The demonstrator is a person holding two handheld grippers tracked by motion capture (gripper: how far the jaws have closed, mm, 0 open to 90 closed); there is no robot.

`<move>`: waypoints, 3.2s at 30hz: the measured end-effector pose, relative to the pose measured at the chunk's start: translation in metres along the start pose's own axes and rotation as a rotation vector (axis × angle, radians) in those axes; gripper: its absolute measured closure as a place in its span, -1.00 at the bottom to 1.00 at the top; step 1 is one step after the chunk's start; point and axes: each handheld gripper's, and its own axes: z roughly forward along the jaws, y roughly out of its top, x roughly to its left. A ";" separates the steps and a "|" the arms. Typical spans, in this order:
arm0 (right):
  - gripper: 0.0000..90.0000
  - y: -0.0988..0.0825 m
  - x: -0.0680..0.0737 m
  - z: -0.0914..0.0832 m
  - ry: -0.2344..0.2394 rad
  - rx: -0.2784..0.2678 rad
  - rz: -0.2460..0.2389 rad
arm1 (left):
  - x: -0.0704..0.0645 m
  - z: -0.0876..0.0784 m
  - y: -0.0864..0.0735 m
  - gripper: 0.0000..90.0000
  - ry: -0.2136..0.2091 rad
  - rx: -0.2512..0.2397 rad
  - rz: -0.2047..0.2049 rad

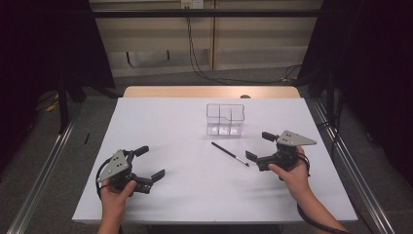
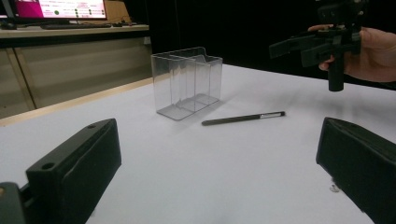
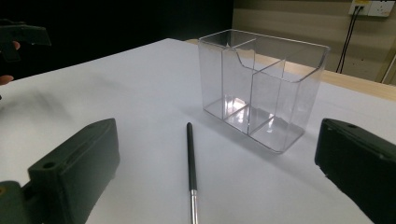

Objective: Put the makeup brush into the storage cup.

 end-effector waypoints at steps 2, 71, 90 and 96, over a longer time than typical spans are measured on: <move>-1.00 0.001 0.000 0.001 0.000 0.000 -0.001 | 0.000 0.000 0.000 -1.00 -0.001 -0.001 -0.001; -0.97 0.035 0.008 0.072 0.102 0.693 -0.112 | 0.001 0.002 -0.004 -1.00 -0.017 0.021 -0.022; -0.58 0.048 0.007 0.092 0.079 0.852 -0.143 | 0.003 0.002 -0.002 -1.00 -0.019 0.016 -0.026; -0.25 0.045 0.003 0.096 0.098 0.887 -0.110 | 0.004 0.002 -0.003 -1.00 -0.020 0.016 -0.033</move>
